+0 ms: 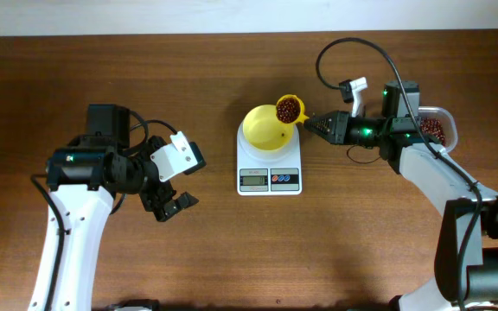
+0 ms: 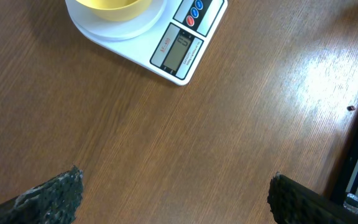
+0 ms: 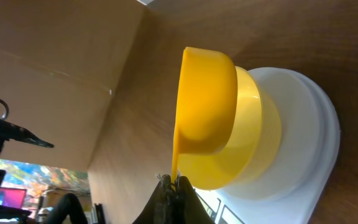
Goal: Scoop item into bowl and weigh 50g on scale
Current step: 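Lift the filled scoop and carry it left over the yellow bowl, then tilt the scoop with the right gripper to pour beans into the bowl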
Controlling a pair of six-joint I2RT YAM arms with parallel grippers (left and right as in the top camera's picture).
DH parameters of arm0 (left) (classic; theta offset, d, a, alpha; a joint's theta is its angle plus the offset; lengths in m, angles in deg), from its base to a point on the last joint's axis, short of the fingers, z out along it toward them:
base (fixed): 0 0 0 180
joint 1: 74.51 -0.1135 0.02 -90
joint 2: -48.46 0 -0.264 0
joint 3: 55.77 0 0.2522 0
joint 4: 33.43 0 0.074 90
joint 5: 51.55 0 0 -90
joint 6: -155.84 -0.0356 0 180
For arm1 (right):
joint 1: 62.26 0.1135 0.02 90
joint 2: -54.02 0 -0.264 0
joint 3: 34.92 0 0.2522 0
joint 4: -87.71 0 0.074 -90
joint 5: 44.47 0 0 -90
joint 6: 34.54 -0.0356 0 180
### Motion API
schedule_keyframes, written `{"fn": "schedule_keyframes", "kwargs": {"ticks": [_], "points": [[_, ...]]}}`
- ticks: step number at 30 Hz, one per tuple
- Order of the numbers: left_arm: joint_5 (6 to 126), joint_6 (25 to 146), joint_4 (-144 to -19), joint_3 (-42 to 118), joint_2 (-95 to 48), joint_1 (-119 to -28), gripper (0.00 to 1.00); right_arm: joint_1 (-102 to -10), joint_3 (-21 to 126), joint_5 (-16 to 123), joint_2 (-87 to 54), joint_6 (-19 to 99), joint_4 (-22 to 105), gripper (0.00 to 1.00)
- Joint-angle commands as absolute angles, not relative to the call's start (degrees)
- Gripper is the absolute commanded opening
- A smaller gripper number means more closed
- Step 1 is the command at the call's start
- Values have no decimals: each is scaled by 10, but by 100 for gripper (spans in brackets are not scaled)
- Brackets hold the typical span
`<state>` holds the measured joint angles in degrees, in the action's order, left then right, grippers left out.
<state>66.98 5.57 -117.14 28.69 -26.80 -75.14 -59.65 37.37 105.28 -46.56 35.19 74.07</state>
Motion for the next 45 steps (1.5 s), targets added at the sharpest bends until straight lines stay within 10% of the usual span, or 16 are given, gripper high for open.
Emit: {"fn": "schedule_keyframes", "kwargs": {"ticks": [1,45], "points": [[680,51,-1171,284,-266,-754,99,-592,374,1048,-466,388,745,4],[680,51,-1171,284,-266,-754,99,-535,373,911,-467,675,750,4]]}}
